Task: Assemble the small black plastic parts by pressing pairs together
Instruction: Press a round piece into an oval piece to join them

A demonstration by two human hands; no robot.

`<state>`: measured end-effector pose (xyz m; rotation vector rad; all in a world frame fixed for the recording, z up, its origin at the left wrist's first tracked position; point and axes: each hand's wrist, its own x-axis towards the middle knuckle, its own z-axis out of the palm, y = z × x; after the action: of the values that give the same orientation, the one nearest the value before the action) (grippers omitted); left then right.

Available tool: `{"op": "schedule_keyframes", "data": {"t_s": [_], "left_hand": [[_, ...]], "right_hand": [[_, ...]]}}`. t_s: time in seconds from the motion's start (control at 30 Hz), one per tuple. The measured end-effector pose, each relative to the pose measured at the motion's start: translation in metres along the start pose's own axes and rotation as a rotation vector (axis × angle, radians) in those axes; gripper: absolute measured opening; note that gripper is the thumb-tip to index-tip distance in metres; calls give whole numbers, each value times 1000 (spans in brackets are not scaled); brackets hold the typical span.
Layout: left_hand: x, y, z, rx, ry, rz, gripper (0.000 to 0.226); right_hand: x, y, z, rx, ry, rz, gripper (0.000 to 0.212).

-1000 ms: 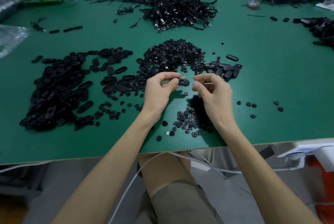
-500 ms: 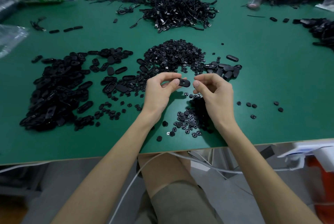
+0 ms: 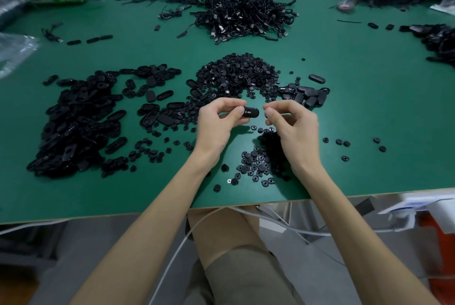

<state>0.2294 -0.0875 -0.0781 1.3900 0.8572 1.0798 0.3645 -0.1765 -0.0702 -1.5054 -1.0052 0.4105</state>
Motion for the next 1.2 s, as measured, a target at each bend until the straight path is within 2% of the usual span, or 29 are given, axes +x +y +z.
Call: {"op": "schedule_keyframes", "data": {"t_s": [0.3, 0.5, 0.67, 1.2], "left_hand": [[2, -2, 1, 29, -9, -3, 11], [1, -2, 0, 16, -2, -11, 11], [-1, -1, 2, -7, -5, -8, 11], [-1, -2, 1, 29, -96, 32, 13]], "right_hand": [[1, 2, -1, 11, -18, 14, 6], [0, 1, 1, 27, -53, 21, 16], [-1, 1, 0, 72, -46, 32, 12], [-1, 0, 1, -54, 4, 6, 9]]}}
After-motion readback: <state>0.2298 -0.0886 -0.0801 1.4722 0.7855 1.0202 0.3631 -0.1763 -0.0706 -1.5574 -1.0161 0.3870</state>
